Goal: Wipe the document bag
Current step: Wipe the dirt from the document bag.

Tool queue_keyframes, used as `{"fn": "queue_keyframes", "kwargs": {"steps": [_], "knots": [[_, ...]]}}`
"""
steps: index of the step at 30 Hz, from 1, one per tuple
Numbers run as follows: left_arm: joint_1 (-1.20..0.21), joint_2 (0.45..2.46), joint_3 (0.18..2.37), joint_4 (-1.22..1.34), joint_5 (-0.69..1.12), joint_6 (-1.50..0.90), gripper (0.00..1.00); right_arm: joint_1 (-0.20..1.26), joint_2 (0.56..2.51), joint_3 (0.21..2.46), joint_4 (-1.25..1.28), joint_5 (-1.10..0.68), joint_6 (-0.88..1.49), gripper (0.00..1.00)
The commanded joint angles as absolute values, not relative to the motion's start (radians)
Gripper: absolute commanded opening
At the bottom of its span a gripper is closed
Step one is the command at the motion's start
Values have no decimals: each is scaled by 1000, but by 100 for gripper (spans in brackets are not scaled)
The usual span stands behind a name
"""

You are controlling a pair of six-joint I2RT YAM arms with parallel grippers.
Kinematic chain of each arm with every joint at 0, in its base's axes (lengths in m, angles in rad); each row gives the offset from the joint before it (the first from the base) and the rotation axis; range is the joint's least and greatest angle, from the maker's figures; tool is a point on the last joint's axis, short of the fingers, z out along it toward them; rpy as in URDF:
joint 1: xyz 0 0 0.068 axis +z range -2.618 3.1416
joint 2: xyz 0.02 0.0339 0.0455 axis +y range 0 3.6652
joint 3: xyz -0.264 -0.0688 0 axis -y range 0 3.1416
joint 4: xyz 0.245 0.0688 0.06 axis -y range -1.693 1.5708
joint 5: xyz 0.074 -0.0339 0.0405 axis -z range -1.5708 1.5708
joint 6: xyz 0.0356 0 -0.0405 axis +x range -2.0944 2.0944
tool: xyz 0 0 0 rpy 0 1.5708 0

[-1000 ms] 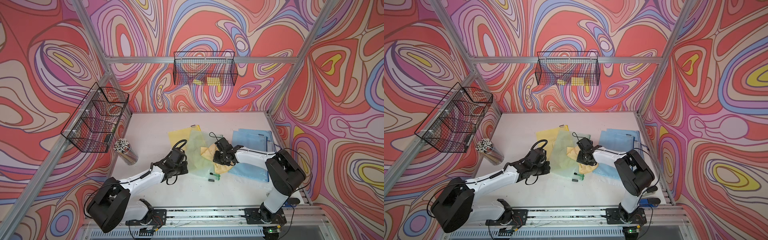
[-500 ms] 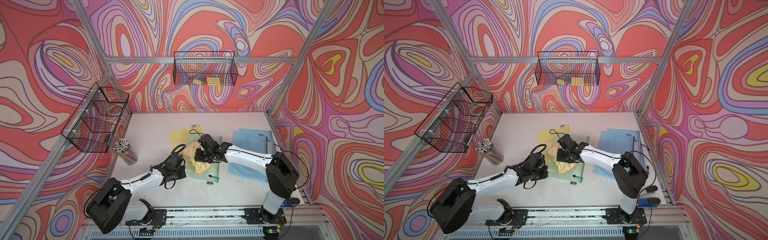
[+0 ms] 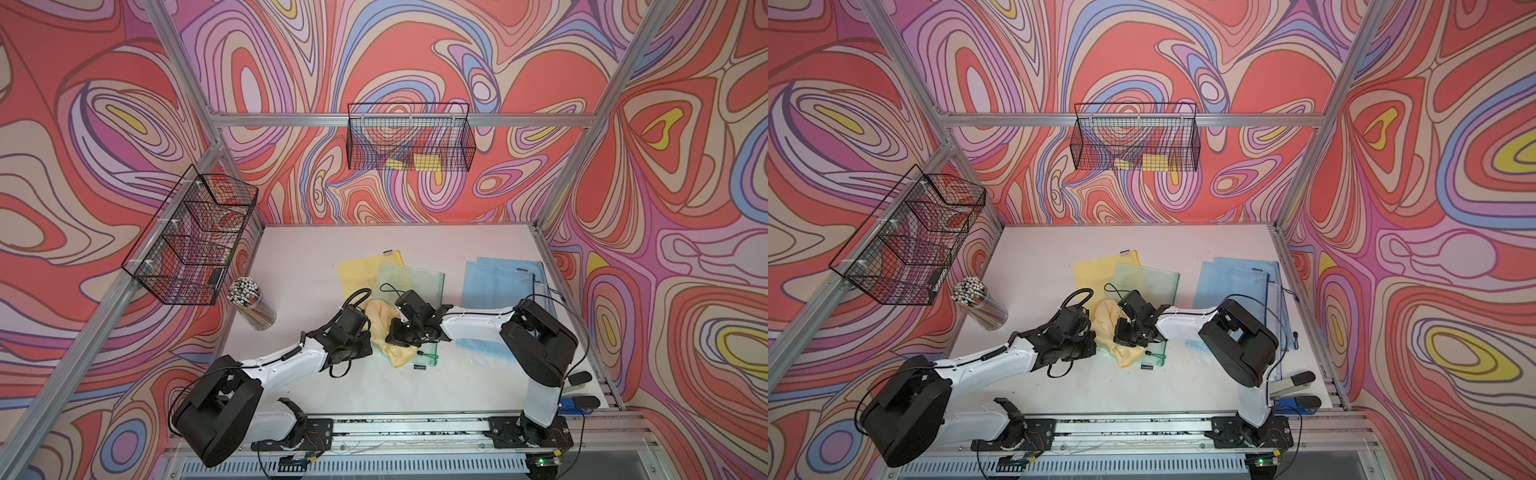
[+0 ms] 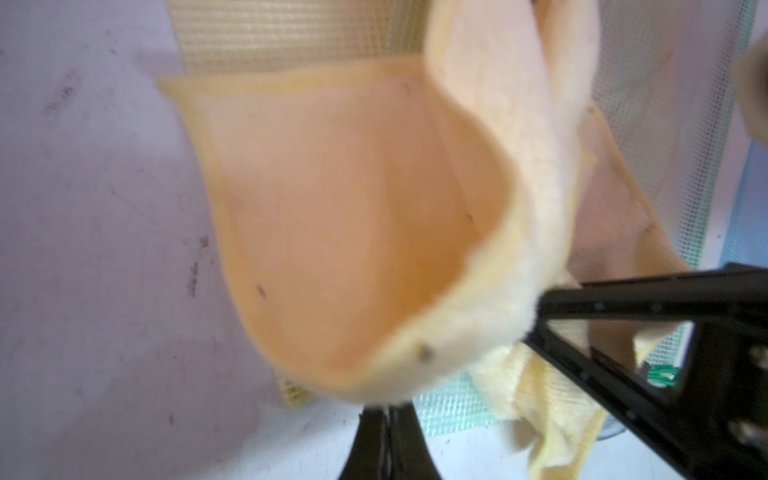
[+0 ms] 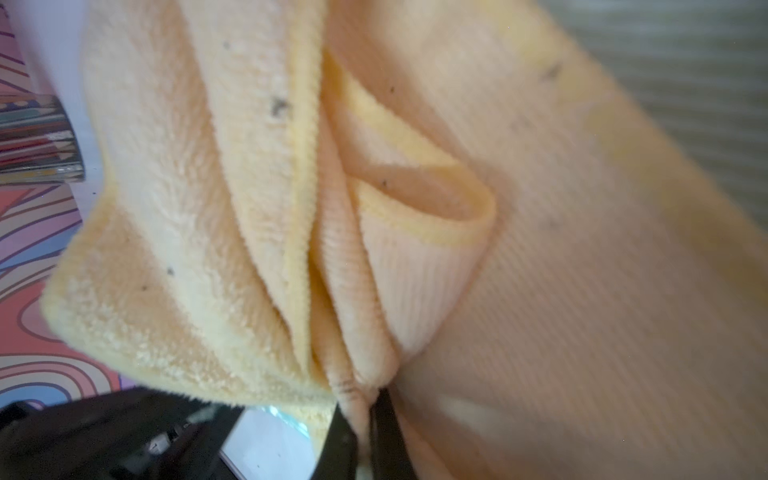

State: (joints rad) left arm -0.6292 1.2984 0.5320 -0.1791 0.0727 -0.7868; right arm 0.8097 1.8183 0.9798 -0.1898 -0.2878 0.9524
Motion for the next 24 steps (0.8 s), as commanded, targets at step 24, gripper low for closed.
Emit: {"fn": "queue_keyframes", "kwargs": {"steps": [24], "knots": [[-629, 1307, 550, -195, 29, -792, 0, 932, 1925, 1184, -319, -218, 990, 0]]}}
